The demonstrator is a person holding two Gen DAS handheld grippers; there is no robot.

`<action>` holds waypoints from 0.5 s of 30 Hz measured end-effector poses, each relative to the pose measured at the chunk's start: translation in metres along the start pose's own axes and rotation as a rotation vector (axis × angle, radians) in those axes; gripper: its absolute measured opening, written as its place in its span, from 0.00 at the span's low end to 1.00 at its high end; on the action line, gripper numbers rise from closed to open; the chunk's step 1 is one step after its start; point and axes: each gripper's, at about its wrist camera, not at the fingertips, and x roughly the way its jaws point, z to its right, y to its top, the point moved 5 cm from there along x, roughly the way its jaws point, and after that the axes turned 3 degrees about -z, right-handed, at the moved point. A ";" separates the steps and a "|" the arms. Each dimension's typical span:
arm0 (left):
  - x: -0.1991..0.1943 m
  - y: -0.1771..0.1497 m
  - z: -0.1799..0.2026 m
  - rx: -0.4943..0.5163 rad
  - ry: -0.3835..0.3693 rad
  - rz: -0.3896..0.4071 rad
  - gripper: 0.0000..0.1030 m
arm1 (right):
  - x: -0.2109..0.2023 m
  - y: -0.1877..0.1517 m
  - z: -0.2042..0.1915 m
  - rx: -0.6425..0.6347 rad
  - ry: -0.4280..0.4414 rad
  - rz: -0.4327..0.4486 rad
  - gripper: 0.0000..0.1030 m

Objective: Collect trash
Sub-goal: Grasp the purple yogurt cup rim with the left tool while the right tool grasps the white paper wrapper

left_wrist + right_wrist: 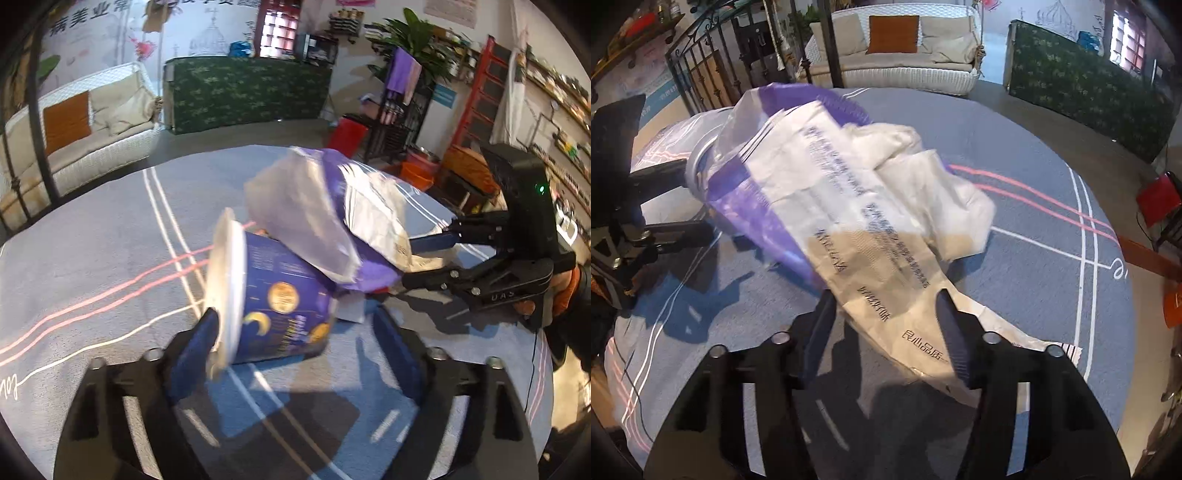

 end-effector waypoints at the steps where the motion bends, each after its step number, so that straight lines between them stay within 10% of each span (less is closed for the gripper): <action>1: -0.002 -0.002 0.005 0.014 -0.004 0.000 0.69 | -0.002 -0.003 -0.007 -0.013 0.004 -0.009 0.34; 4: -0.006 -0.007 0.015 0.023 -0.030 0.001 0.58 | -0.007 -0.007 -0.024 -0.039 0.014 -0.013 0.12; 10: -0.004 -0.010 0.023 0.013 0.000 0.000 0.21 | -0.024 -0.013 -0.023 -0.019 -0.079 0.050 0.02; 15: -0.011 -0.009 0.021 -0.031 -0.003 0.024 0.11 | -0.047 -0.020 -0.015 0.029 -0.047 0.108 0.01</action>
